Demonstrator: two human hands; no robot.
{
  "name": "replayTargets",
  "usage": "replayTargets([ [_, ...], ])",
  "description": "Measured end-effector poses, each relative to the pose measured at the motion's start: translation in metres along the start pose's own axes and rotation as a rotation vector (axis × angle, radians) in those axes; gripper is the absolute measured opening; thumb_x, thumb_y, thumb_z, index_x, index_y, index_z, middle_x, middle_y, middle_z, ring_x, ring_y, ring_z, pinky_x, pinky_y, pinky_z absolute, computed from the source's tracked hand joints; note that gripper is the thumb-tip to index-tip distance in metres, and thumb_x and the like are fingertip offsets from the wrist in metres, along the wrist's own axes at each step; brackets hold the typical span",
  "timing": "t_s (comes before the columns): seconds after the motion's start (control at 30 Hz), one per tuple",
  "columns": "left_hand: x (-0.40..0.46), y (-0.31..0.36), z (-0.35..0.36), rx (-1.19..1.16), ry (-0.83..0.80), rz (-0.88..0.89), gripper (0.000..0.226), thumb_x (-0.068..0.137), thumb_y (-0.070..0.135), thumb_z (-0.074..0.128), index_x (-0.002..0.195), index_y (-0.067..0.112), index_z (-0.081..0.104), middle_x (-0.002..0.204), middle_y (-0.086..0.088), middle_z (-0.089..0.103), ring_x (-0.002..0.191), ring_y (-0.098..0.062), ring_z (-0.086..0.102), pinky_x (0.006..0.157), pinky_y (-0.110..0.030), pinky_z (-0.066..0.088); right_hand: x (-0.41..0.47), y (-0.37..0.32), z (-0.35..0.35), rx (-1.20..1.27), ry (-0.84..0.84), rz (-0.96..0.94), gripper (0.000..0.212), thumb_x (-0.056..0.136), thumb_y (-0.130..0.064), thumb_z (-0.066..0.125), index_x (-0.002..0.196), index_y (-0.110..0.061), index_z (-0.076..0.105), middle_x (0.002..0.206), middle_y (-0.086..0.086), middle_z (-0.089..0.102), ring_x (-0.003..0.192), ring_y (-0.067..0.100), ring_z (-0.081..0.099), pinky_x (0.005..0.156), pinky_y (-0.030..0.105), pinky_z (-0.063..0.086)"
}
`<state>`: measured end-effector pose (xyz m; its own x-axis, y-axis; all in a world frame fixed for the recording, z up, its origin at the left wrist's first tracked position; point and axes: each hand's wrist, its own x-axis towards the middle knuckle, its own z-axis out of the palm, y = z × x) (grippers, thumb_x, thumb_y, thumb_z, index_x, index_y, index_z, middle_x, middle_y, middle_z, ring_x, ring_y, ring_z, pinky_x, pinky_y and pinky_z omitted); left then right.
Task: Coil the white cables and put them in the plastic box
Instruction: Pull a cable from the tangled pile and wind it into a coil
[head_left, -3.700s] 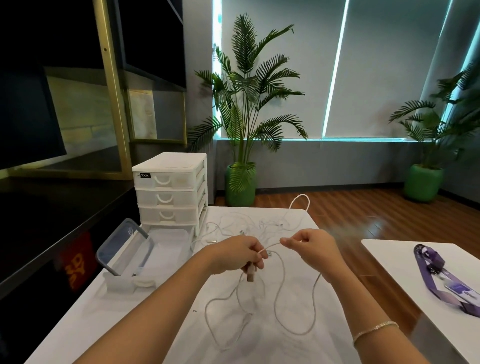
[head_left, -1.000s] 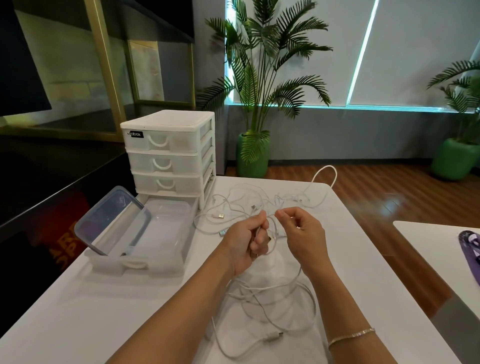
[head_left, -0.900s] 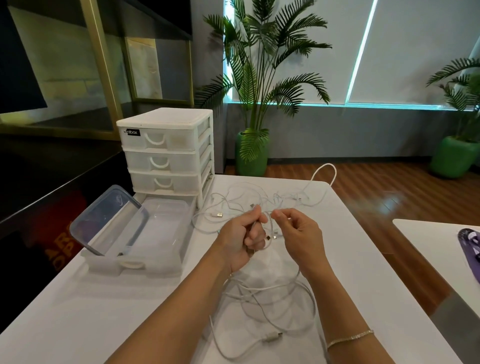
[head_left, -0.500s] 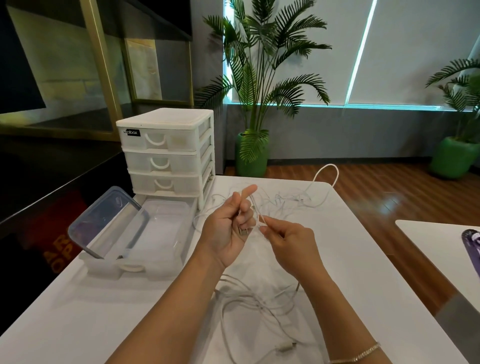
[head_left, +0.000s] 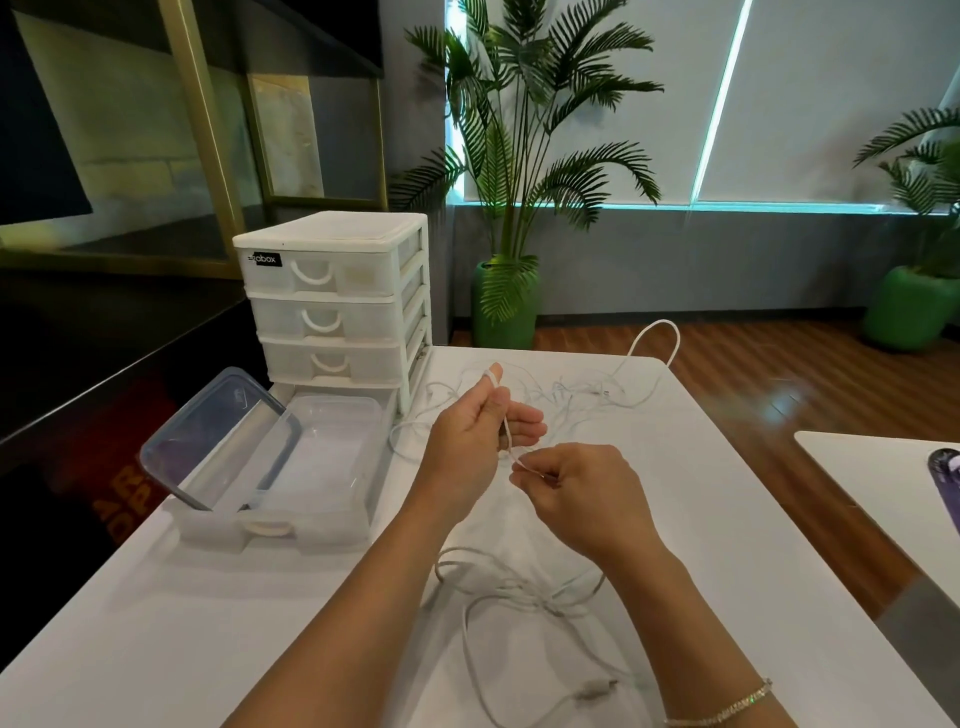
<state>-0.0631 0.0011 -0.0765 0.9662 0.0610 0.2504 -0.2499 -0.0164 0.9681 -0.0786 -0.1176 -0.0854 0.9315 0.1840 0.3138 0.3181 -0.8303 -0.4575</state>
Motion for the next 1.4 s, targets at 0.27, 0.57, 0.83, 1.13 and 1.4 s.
replayTargets([
  [0.27,-0.007,-0.005,-0.005,0.638,-0.089,0.164,0.046,0.099,0.025,0.037,0.145,0.020,0.031,0.121,-0.012,0.063,0.093,-0.014,0.061,0.086,-0.018,0.044,0.002,0.005,-0.008,0.124,0.078,0.013,0.017,0.085,-0.036,0.062,0.089,-0.024,0.072,0.077,-0.009,0.067,0.061,0.004,0.051,0.066,0.024,0.045],
  [0.57,-0.005,-0.003,-0.010,0.380,-0.257,-0.053,0.040,0.099,0.030,0.037,0.096,0.003,0.065,0.052,0.006,0.040,0.050,-0.007,0.035,0.053,-0.015,0.032,0.004,0.014,-0.017,0.292,0.267,0.077,0.012,0.084,-0.030,0.065,0.083,-0.018,0.069,0.077,-0.007,0.063,0.061,0.004,0.048,0.060,0.017,0.037],
  [0.83,-0.003,0.004,-0.017,-0.208,-0.407,-0.292,0.052,0.100,0.025,0.033,0.056,0.019,0.060,0.037,0.010,0.027,0.035,-0.004,0.020,0.037,-0.015,0.019,0.002,0.007,-0.022,0.473,0.254,0.139,0.014,0.081,-0.035,0.067,0.073,-0.025,0.062,0.062,-0.015,0.054,0.056,0.002,0.048,0.052,0.005,0.036],
  [1.13,-0.005,0.006,-0.007,-0.921,-0.333,-0.383,0.052,0.093,0.030,0.033,0.072,0.006,0.074,0.034,0.008,0.032,0.026,-0.004,0.029,0.031,-0.014,0.021,0.002,0.006,-0.013,0.530,0.178,0.058,0.013,0.089,-0.024,0.059,0.087,-0.020,0.072,0.059,-0.012,0.056,0.056,0.000,0.047,0.056,0.005,0.037],
  [1.4,0.000,0.011,-0.016,-1.223,-0.122,-0.282,0.043,0.101,0.024,0.025,0.112,-0.005,0.054,0.040,0.006,0.036,0.031,-0.008,0.032,0.036,-0.012,0.026,-0.001,0.006,-0.010,0.450,-0.057,0.038,0.018,0.086,-0.023,0.063,0.103,-0.024,0.072,0.065,-0.001,0.057,0.049,-0.004,0.048,0.052,0.003,0.036],
])
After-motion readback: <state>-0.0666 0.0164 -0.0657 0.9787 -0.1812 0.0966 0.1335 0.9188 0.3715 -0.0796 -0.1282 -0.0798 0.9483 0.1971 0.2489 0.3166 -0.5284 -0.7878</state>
